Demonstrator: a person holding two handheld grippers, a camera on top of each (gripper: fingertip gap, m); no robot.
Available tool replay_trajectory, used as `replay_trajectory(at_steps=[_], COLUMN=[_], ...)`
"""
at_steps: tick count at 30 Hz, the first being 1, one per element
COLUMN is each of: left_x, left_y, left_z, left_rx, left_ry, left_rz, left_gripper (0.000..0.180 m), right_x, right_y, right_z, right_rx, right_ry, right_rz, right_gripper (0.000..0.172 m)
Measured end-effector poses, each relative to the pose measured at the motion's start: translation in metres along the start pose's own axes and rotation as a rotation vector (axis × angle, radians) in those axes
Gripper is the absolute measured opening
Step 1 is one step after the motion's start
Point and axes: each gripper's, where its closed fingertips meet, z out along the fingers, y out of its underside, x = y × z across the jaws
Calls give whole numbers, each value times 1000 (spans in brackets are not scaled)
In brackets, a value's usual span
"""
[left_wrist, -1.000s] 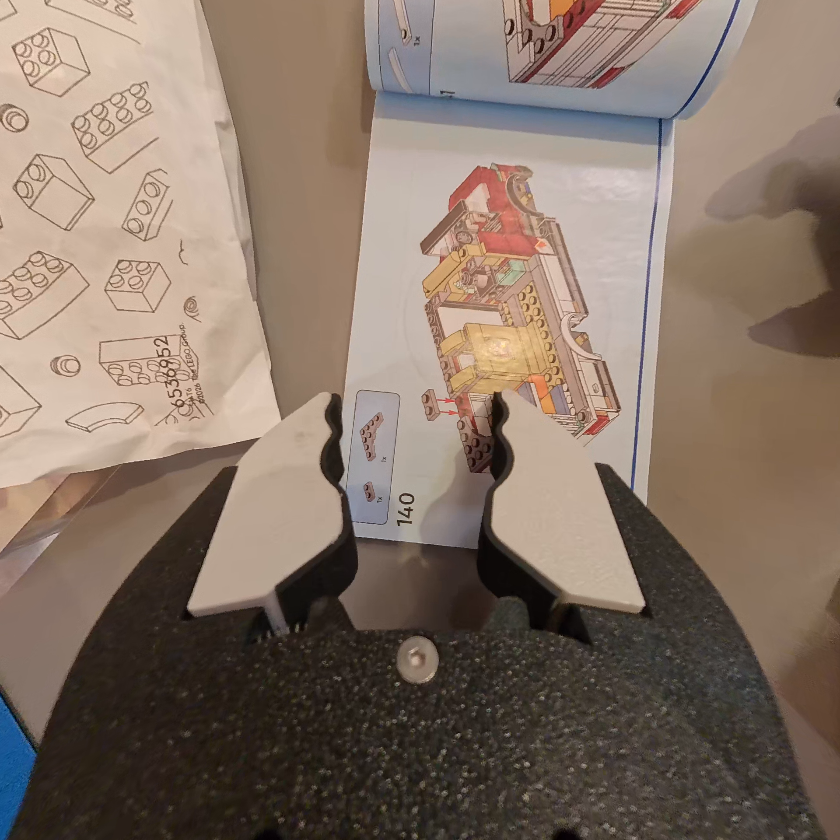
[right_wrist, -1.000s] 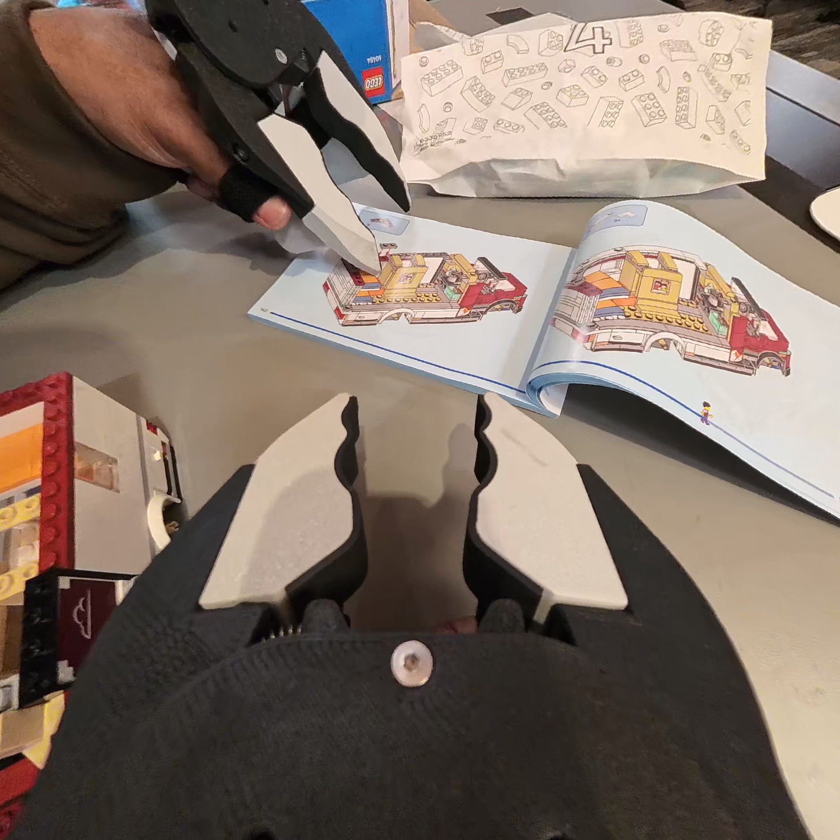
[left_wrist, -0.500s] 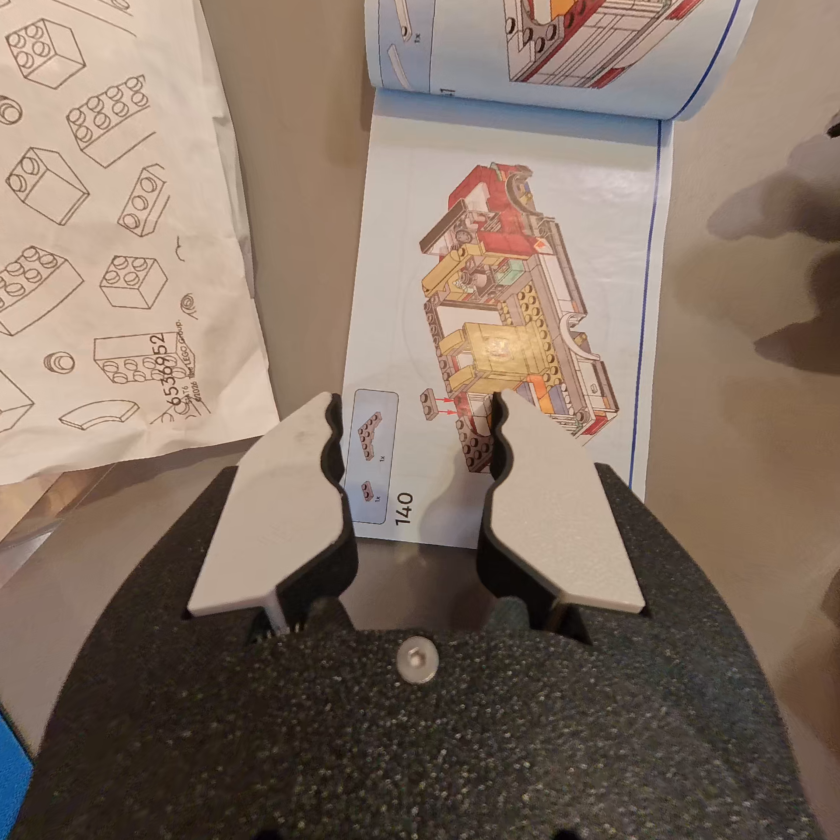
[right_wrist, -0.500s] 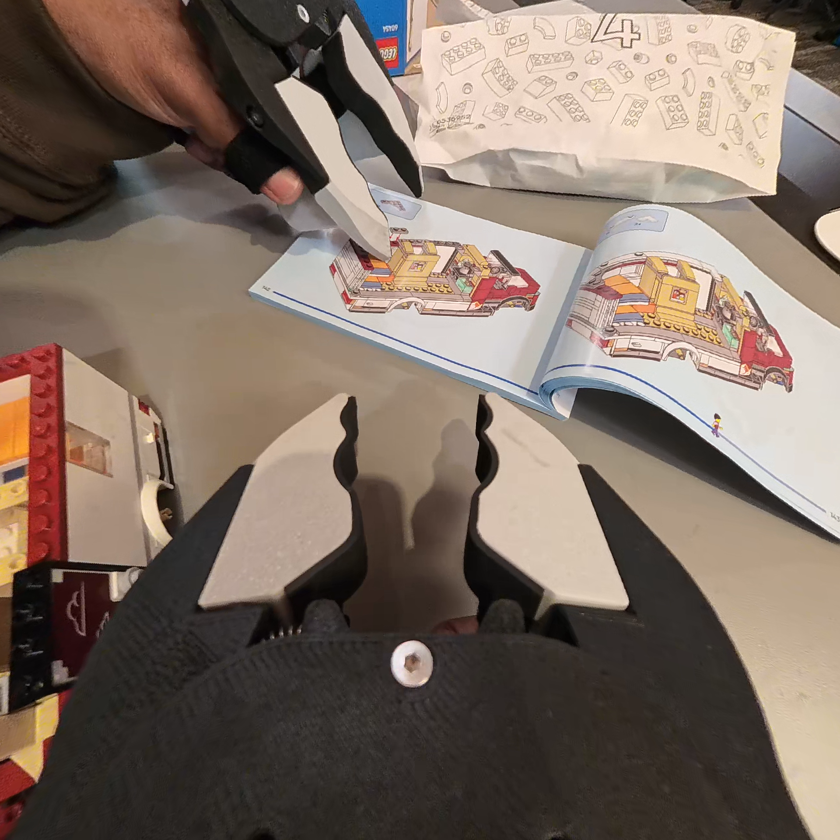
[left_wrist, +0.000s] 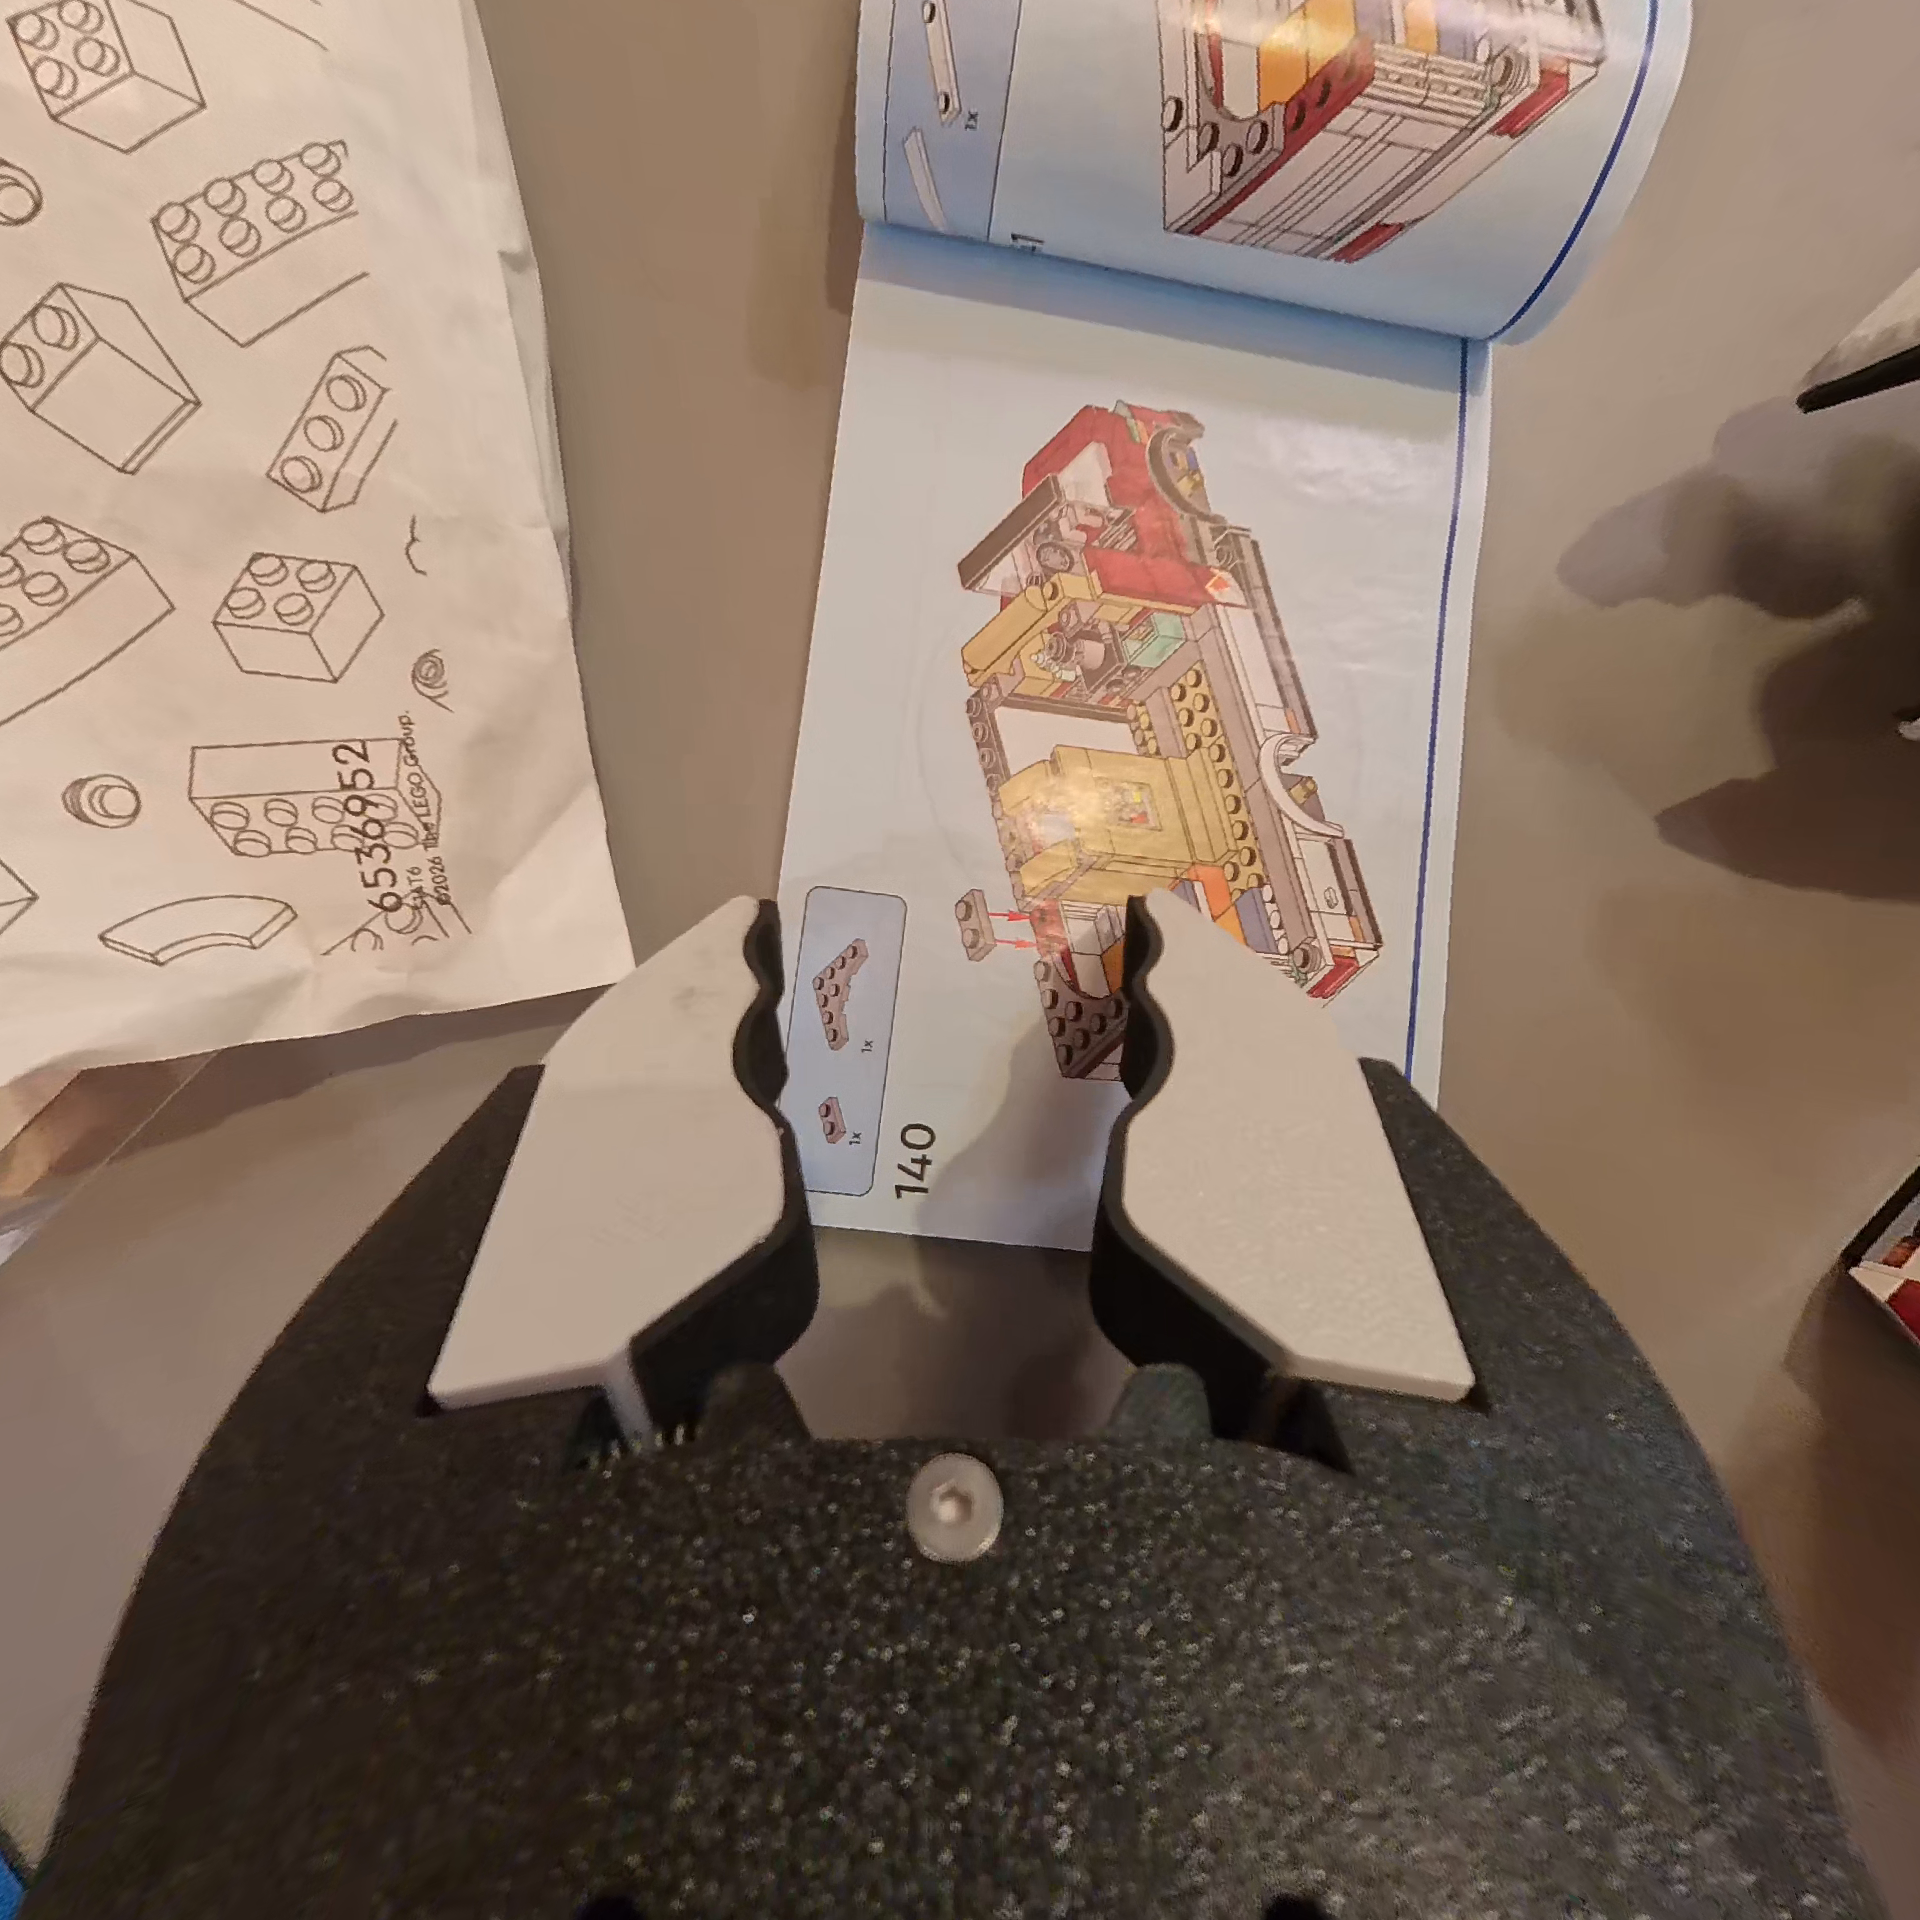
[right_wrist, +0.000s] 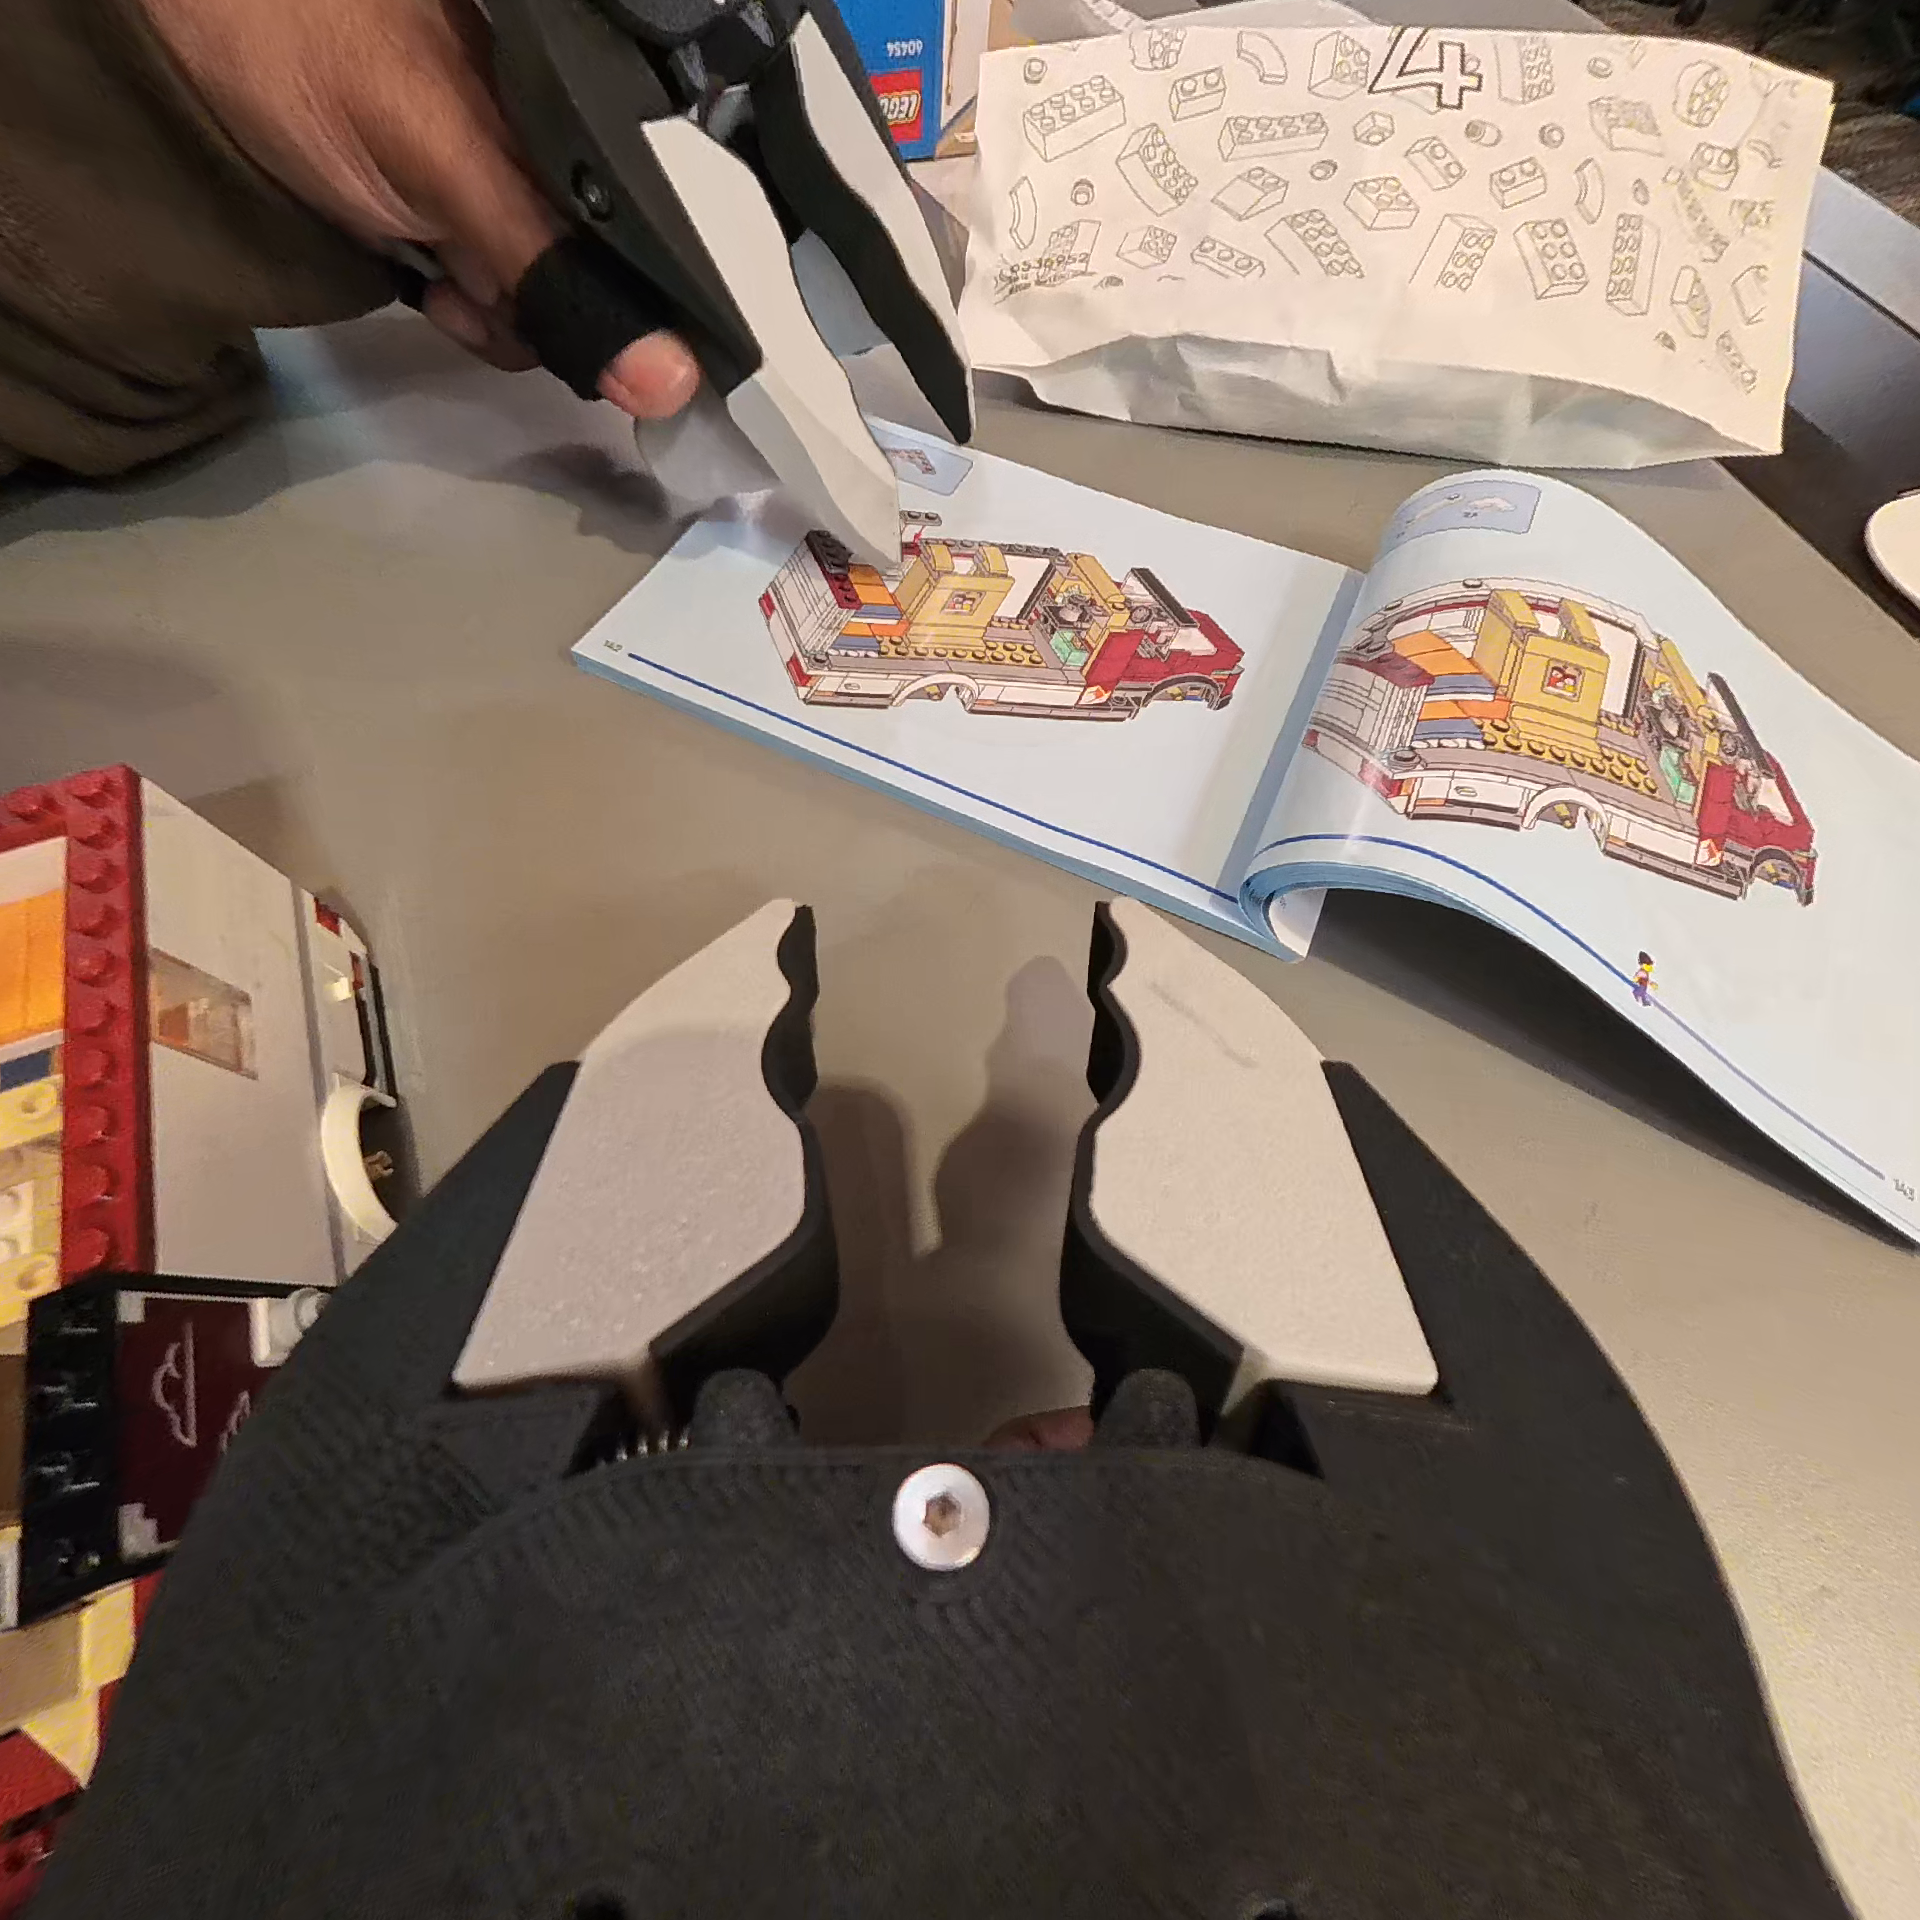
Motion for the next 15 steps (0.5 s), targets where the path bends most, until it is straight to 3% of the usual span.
replay_trajectory(at_steps=[15], left_x=[-4], left_y=[1], left_z=[0], left_rx=[-8], left_ry=[-23], left_rz=[2], left_gripper=[63], right_x=[-1], right_y=[1], right_z=[1], right_rx=[-6], right_ry=[2], right_rz=[-15], right_gripper=[50])
